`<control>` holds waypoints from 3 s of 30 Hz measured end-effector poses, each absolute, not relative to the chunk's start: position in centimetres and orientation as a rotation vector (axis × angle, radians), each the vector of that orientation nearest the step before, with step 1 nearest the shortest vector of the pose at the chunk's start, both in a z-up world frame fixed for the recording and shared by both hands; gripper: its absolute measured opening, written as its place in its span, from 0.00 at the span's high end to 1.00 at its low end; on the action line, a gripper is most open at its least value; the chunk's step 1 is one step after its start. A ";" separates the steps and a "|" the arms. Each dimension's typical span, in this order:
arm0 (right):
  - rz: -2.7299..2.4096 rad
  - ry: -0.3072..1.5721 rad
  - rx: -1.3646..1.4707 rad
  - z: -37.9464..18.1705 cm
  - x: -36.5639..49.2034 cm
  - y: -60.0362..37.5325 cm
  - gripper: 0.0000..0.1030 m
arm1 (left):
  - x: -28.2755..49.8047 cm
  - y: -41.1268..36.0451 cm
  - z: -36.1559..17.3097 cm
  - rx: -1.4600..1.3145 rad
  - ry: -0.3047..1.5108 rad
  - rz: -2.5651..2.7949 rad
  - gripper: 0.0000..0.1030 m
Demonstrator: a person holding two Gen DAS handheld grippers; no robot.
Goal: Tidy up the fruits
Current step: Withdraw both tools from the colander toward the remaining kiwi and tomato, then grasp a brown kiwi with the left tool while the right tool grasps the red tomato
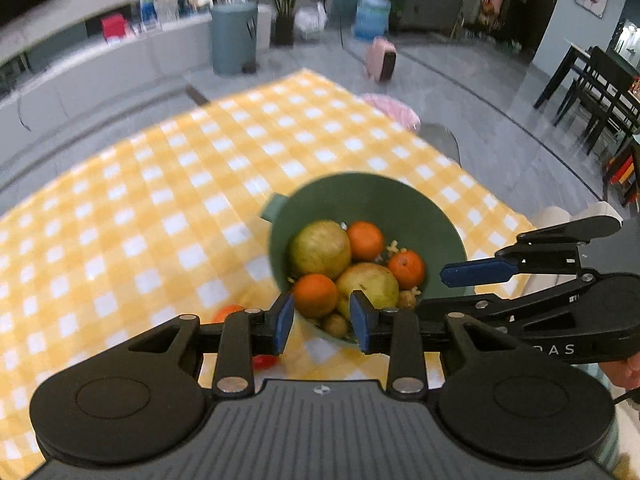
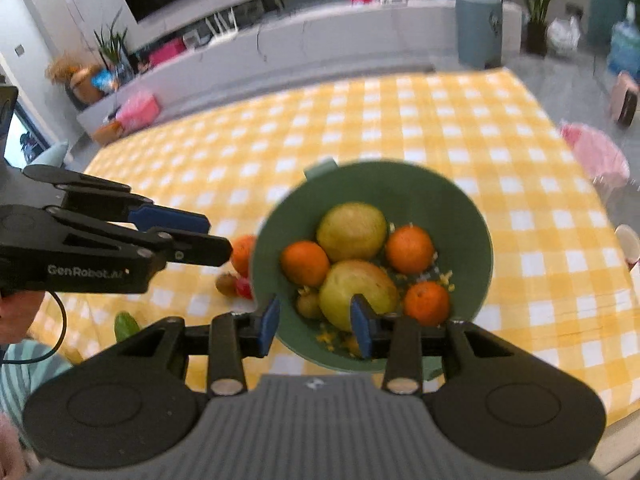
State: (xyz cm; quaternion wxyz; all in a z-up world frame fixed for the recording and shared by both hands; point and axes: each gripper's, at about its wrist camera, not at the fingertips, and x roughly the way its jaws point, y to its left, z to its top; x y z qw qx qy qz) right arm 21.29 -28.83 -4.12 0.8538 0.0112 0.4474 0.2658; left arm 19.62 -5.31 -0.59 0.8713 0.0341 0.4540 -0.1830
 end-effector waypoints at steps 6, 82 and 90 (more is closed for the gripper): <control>0.537 0.812 0.033 -3.6 17.4 -26.2 0.64 | 16.7 -2.7 0.2 0.106 0.854 -0.325 0.62; 0.256 0.738 -0.109 -16.5 18.3 -12.2 0.64 | 16.7 6.6 -11.8 -0.114 0.845 -0.209 0.72; 0.241 0.749 -0.124 -16.8 18.5 -12.0 0.71 | 16.6 6.7 -11.9 -0.123 0.842 -0.213 0.72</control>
